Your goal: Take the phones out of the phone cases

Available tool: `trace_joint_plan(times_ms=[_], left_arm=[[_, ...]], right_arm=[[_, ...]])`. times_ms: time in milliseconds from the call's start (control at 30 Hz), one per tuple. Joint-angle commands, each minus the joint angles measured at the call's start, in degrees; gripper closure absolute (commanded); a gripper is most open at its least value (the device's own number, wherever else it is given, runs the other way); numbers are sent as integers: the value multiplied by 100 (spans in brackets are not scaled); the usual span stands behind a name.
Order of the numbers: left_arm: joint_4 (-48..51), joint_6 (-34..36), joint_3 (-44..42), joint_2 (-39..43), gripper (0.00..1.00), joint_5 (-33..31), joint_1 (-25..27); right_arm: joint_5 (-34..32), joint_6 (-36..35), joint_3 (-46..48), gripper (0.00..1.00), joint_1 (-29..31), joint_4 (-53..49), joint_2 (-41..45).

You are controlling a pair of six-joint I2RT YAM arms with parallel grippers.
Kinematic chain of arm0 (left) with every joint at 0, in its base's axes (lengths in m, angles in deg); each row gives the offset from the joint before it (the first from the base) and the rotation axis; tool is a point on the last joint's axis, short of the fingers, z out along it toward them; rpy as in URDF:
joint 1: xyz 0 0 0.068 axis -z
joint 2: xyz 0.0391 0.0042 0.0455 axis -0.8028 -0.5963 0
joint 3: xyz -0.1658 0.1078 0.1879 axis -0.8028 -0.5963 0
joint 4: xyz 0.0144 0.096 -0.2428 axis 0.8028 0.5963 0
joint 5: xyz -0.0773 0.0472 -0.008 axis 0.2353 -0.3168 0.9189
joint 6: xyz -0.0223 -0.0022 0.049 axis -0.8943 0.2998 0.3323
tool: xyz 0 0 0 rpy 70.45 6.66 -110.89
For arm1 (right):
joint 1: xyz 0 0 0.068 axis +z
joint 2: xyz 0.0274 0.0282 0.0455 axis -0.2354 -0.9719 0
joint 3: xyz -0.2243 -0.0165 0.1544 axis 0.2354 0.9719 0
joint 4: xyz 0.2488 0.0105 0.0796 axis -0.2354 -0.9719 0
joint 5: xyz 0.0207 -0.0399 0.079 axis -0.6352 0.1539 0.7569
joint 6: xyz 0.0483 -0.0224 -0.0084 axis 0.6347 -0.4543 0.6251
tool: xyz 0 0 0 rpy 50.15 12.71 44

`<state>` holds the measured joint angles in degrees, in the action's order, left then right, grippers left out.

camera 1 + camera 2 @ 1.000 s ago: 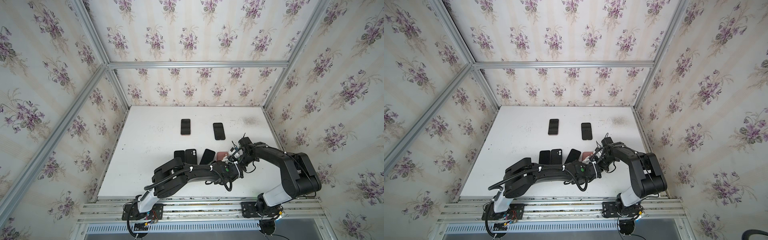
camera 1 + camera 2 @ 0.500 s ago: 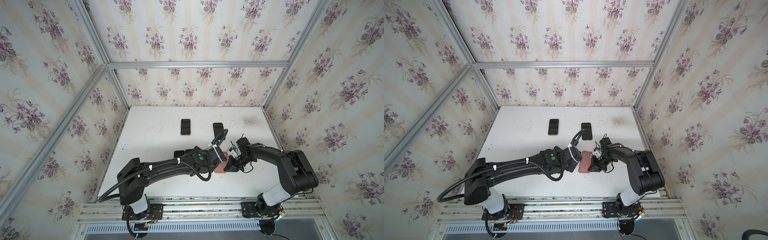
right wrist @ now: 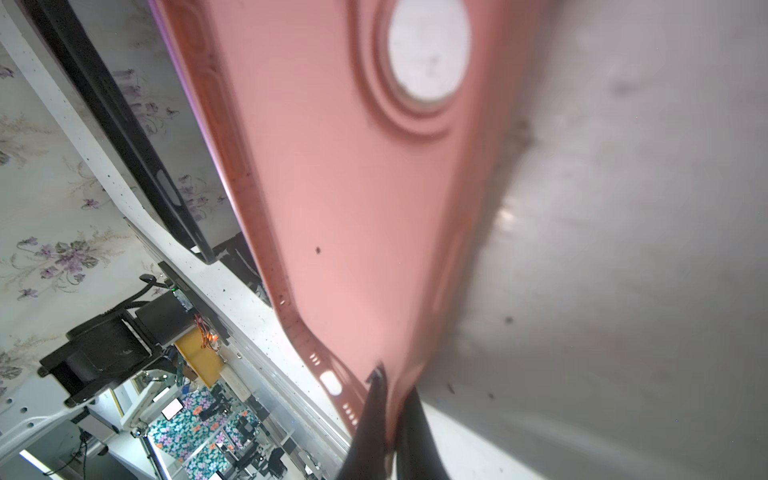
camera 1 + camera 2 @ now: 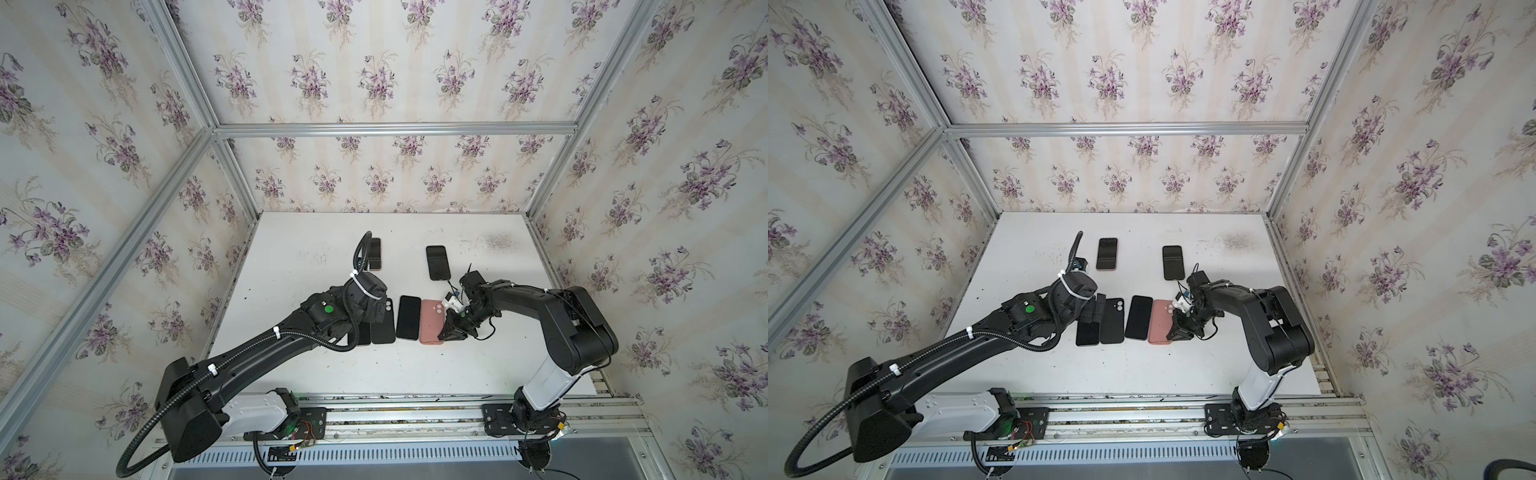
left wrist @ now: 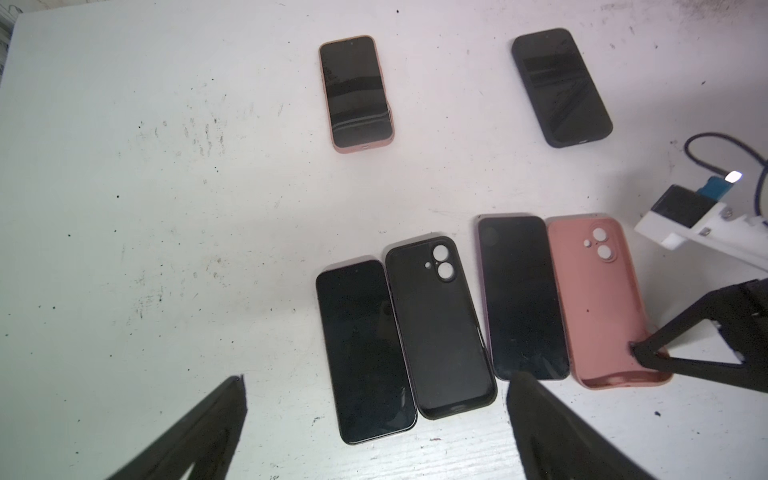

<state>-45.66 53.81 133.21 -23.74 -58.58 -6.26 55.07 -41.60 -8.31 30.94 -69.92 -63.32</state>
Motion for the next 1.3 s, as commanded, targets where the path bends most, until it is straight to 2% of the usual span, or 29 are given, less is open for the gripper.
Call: trace_joint_plan(times_ms=[0, 667, 700, 800, 933, 1067, 1267], left_arm=[[-93, -136, -44, 240, 0, 178, -175], [3, 5, -162, 575, 0, 266, -521], [6, -2, -167, 575, 0, 266, -530], [8, -16, -163, 593, 0, 301, -564], [0, -11, -142, 641, 0, 318, -622], [0, 6, -88, 685, 0, 387, -716], [-4, 41, 57, 823, 0, 577, -935]], right_arm=[[-386, -211, -165, 100, 51, -205, -170], [-517, -249, -442, 100, 403, -53, -451], [-560, -242, -452, 98, 398, -46, -438], [-625, -236, -460, 83, 403, -42, -382], [-757, -247, -471, 67, 400, -77, -226], [-1031, -215, -451, 57, 395, -149, 40], [-1573, -123, -473, 50, 390, -170, 819]])
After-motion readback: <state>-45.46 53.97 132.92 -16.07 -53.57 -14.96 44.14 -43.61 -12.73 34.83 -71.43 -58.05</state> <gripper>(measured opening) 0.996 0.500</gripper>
